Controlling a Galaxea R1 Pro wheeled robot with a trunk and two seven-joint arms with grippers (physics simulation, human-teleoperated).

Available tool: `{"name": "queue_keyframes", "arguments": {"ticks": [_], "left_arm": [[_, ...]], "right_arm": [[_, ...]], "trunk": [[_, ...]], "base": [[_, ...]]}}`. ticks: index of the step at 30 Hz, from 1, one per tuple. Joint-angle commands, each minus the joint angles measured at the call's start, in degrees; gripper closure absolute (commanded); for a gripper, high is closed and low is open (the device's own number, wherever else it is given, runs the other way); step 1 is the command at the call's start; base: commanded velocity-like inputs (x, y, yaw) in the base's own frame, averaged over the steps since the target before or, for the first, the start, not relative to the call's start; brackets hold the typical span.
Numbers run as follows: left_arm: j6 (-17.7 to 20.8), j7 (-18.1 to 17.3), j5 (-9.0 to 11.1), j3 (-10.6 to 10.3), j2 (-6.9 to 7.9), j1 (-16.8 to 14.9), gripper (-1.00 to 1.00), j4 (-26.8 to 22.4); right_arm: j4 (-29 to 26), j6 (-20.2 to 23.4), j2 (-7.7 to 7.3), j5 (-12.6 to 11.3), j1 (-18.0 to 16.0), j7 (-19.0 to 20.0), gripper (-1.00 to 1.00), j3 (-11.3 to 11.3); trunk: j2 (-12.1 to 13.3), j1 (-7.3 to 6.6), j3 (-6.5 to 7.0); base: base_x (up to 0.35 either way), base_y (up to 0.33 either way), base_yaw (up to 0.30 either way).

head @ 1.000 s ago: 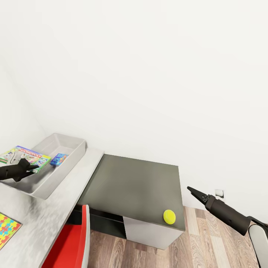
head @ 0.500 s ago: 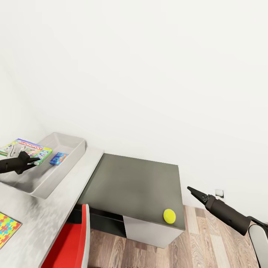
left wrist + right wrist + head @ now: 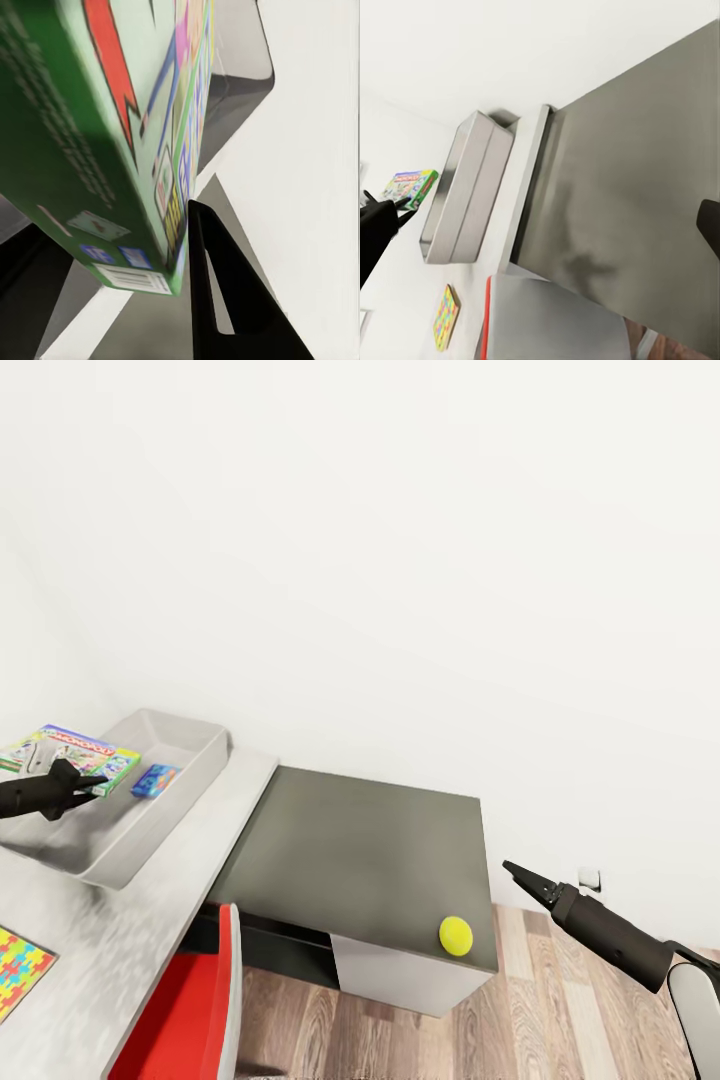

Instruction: Put all the toys in the child's room - the three board games (two on the bed and one on the table), the two jigsaw puzzles on the table, and the tennis ball on the table - inside the toy box on the table in the child's room.

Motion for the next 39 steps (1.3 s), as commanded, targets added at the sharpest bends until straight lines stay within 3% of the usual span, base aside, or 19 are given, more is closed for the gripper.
{"name": "queue_keyframes", "arguments": {"ticks": [1,12,22,39], "left_arm": [[0.28,-0.47,-0.76,0.33,-0.02,-0.54,1.00,0.20],[0.28,0.40,-1.26,0.19,-0.13,-3.58,1.00,3.15],[0.13,7.15,-1.32,0.07,-0.65,-3.79,1.00,3.35],[0.02,7.70,-1.41,0.07,-0.72,-3.80,1.00,3.18]], "right_arm": [[-0.01,0.27,0.00,0.05,-0.05,0.20,-1.00,-0.06],[-0.01,0.28,0.00,0.10,-0.05,0.20,-1.00,-0.06],[-0.01,0.27,0.00,0.10,-0.05,0.20,-1.00,-0.06],[-0.01,0.33,0.00,0.11,-0.05,0.21,-1.00,-0.06]], "trunk": [[-0.11,0.03,-0.20],[-0.11,0.03,-1.23],[-0.11,0.03,-2.16],[-0.11,0.03,-3.75]], "base": [[0.000,0.000,0.000],[0.000,0.000,0.000],[0.000,0.000,0.000],[0.000,0.000,0.000]]}}
